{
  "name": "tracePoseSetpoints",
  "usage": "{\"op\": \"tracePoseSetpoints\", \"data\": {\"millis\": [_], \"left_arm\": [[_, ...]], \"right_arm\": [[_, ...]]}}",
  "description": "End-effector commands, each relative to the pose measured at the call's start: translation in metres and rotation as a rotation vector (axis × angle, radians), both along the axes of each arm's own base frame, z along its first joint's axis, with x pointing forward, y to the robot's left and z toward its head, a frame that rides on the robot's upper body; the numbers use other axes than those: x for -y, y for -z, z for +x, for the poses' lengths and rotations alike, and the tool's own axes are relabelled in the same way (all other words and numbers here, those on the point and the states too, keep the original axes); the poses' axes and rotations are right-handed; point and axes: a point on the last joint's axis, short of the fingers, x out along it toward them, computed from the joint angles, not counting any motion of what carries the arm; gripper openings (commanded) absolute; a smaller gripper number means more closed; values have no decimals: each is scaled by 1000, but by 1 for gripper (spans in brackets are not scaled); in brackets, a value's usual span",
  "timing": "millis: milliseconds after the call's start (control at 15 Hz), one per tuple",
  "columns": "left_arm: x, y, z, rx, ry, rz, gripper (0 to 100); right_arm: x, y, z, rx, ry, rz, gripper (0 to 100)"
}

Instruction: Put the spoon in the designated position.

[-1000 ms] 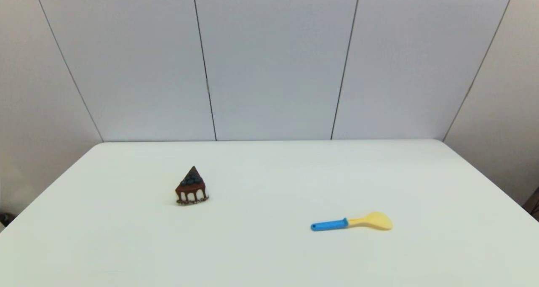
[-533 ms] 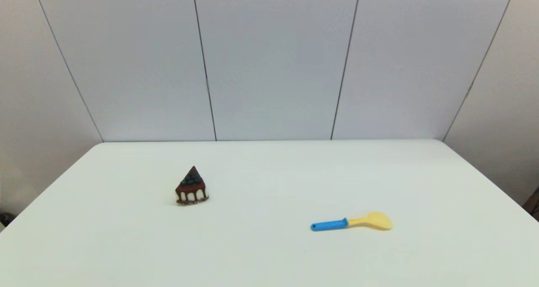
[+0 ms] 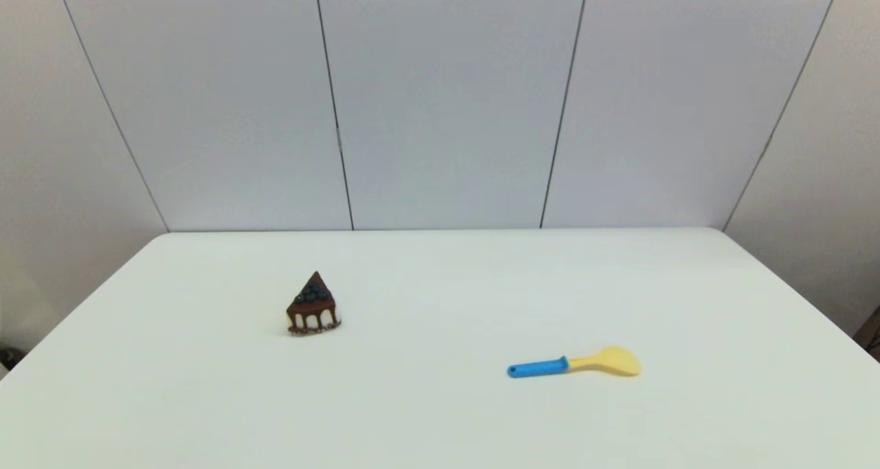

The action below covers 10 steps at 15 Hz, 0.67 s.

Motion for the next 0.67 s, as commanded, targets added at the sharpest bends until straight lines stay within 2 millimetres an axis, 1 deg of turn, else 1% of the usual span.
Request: {"op": "tracePoseSetpoints", "data": {"millis": [67,200,267,400,600,667], "left_arm": [[1,-40,13,-57,24,87,100],[2,-58,24,-99,97,124,100],[3,-73,34,-120,152,167,100],[5,-93,50,-147,228,213,100],[9,-120,88,-185,404,291,100],[11,-133,108,-168,467,321,100]], "right_arm": [[0,0,0,-2,-1,0,100],[0,0,0,-2,1,0,100],[0,0,0,-4,1,0,100],[0,0,0,-2,-1,0,100],[0,0,0,-2,1,0,100],[0,0,0,-2,-1,0,100]]}}
